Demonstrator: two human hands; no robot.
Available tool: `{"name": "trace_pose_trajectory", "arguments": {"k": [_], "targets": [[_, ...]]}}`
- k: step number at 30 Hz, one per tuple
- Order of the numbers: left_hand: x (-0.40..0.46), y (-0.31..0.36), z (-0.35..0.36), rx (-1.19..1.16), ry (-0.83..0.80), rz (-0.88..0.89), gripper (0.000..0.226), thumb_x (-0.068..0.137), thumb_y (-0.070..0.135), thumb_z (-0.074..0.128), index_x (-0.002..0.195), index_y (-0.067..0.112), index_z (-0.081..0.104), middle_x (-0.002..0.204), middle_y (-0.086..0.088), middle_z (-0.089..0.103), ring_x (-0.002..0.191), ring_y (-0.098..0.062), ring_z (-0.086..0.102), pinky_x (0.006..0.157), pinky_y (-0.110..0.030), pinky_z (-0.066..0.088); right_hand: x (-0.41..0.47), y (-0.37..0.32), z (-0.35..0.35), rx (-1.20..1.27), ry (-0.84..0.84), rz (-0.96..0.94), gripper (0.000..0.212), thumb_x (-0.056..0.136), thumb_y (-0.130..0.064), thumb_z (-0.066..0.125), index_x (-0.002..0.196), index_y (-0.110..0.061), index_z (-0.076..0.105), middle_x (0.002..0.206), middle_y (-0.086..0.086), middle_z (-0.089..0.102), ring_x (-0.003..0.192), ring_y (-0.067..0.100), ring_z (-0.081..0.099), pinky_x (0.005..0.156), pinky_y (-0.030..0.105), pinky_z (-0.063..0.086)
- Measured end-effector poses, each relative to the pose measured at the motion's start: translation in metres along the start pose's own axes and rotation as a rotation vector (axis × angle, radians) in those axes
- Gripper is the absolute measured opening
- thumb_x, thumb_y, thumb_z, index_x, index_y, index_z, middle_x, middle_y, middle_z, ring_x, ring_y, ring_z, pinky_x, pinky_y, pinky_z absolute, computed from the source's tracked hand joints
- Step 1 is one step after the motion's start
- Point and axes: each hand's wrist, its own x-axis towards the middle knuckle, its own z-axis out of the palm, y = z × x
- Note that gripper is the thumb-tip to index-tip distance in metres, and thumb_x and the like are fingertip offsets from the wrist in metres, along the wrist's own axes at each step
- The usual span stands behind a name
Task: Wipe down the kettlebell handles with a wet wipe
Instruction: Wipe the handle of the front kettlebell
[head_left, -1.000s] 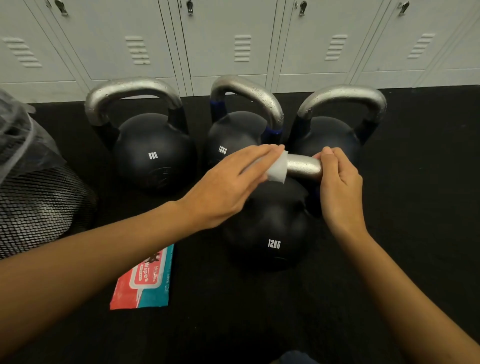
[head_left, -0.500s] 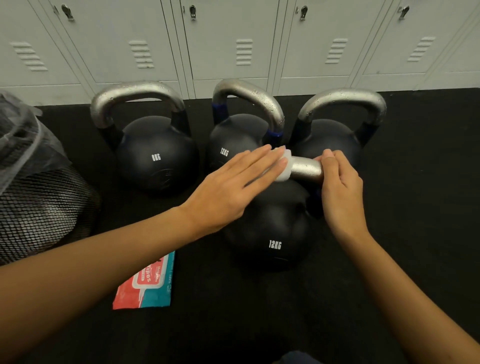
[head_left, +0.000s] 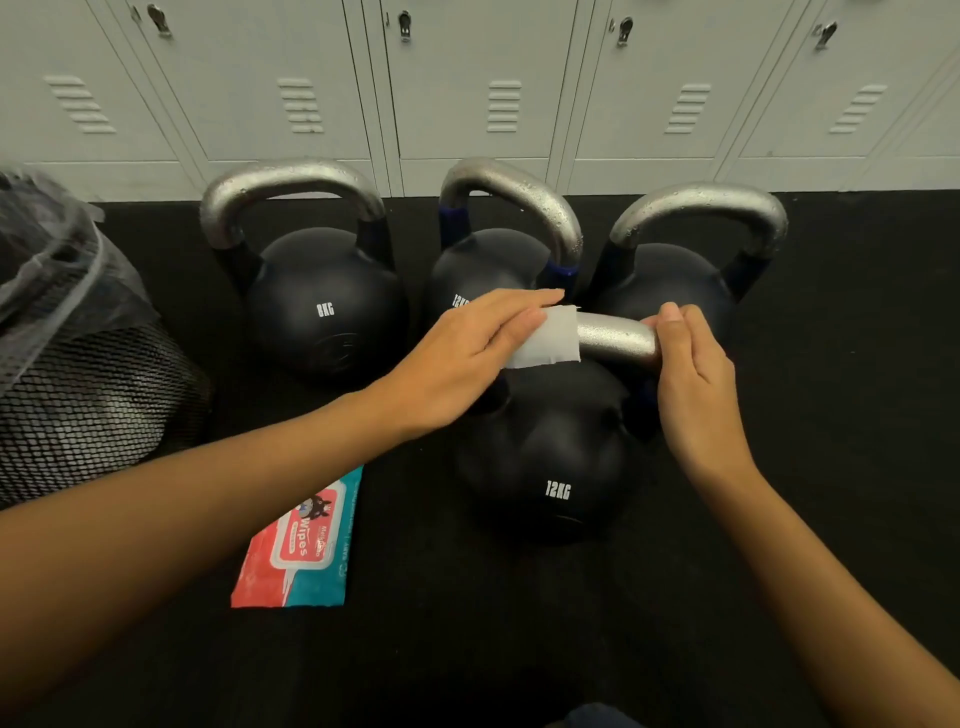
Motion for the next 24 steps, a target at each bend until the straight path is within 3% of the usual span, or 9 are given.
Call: {"name": "trace_pose_trajectory", "arguments": {"k": [3,5,7,9,12,15,18,22,24], "targets": [[0.000,-0.013,-0.005,-0.266,-0.040,-0.280,0.040,0.105,0.036,0.033,0.122,0.018,0.064,0.116,0.003,0.066,0.107,-0.002,0.058,0.095,-0.013,0.040,0.000,0.001,-0.001,-0.013,-0.013,-0.004,0.039,0.106,-0.036,0.036,0.093,-0.004,0.055,0.078,-0.012,0.058,0.070,-0.004,0.050,0.066,0.011,0.038],[0.002,-0.022,-0.006,-0.387,-0.055,-0.451,0.047,0.104,0.040,0.031,0.113,0.012,0.068,0.105,-0.004,0.070,0.103,-0.008,0.062,0.098,-0.018,0.040,0.000,0.002,-0.001,-0.015,-0.016,-0.009,0.039,0.106,-0.037,0.036,0.094,-0.004,0.054,0.079,-0.013,0.060,0.071,-0.005,0.051,0.068,0.014,0.038],[0.006,-0.025,-0.005,-0.404,-0.049,-0.534,0.045,0.104,0.041,0.031,0.107,0.016,0.069,0.097,-0.004,0.073,0.103,-0.013,0.062,0.108,-0.028,0.035,0.000,0.002,-0.001,-0.017,-0.014,-0.020,0.039,0.106,-0.036,0.036,0.093,-0.004,0.054,0.079,-0.014,0.060,0.072,-0.004,0.051,0.070,0.017,0.038],[0.011,-0.020,-0.005,-0.387,-0.055,-0.547,0.046,0.103,0.037,0.032,0.103,0.011,0.069,0.072,0.000,0.072,0.087,-0.015,0.063,0.107,-0.032,0.035,0.000,0.002,-0.001,-0.011,-0.018,-0.026,0.039,0.106,-0.035,0.036,0.093,-0.003,0.053,0.077,-0.016,0.060,0.071,-0.004,0.050,0.070,0.017,0.038],[0.021,-0.007,-0.006,-0.361,-0.106,-0.491,0.045,0.102,0.037,0.036,0.091,0.006,0.066,0.077,-0.009,0.067,0.083,-0.022,0.060,0.097,-0.041,0.040,0.000,0.002,-0.001,0.005,-0.033,-0.026,0.039,0.106,-0.035,0.036,0.094,-0.001,0.052,0.076,-0.018,0.059,0.071,-0.004,0.049,0.070,0.017,0.039],[0.028,-0.001,-0.008,-0.268,-0.163,-0.436,0.042,0.103,0.034,0.033,0.078,0.016,0.061,0.073,-0.003,0.064,0.077,-0.017,0.055,0.083,-0.033,0.039,0.000,0.003,-0.001,0.000,-0.031,-0.027,0.039,0.106,-0.034,0.035,0.094,-0.002,0.052,0.076,-0.021,0.060,0.071,-0.005,0.050,0.069,0.015,0.038],[0.026,-0.005,-0.005,-0.323,-0.103,-0.476,0.039,0.100,0.027,0.035,0.069,0.018,0.055,0.064,0.003,0.056,0.068,-0.010,0.051,0.072,-0.028,0.037,0.000,0.003,-0.001,0.001,-0.039,-0.018,0.037,0.106,-0.035,0.035,0.095,-0.005,0.054,0.078,-0.024,0.061,0.073,-0.006,0.052,0.070,0.013,0.039],[0.018,-0.016,0.001,-0.457,-0.060,-0.531,0.043,0.096,0.028,0.034,0.077,0.000,0.060,0.081,-0.024,0.053,0.079,-0.030,0.048,0.079,-0.037,0.037,0.000,0.003,-0.002,0.016,-0.040,-0.020,0.037,0.106,-0.034,0.036,0.093,-0.006,0.055,0.078,-0.022,0.061,0.073,-0.006,0.052,0.069,0.011,0.039],[0.019,-0.015,0.000,-0.463,-0.085,-0.523,0.044,0.094,0.032,0.039,0.088,-0.003,0.064,0.086,-0.024,0.060,0.085,-0.031,0.055,0.088,-0.040,0.040,-0.001,0.003,-0.002,0.013,-0.039,-0.019,0.036,0.106,-0.035,0.036,0.092,-0.008,0.055,0.078,-0.023,0.061,0.073,-0.006,0.052,0.070,0.012,0.039]]}}
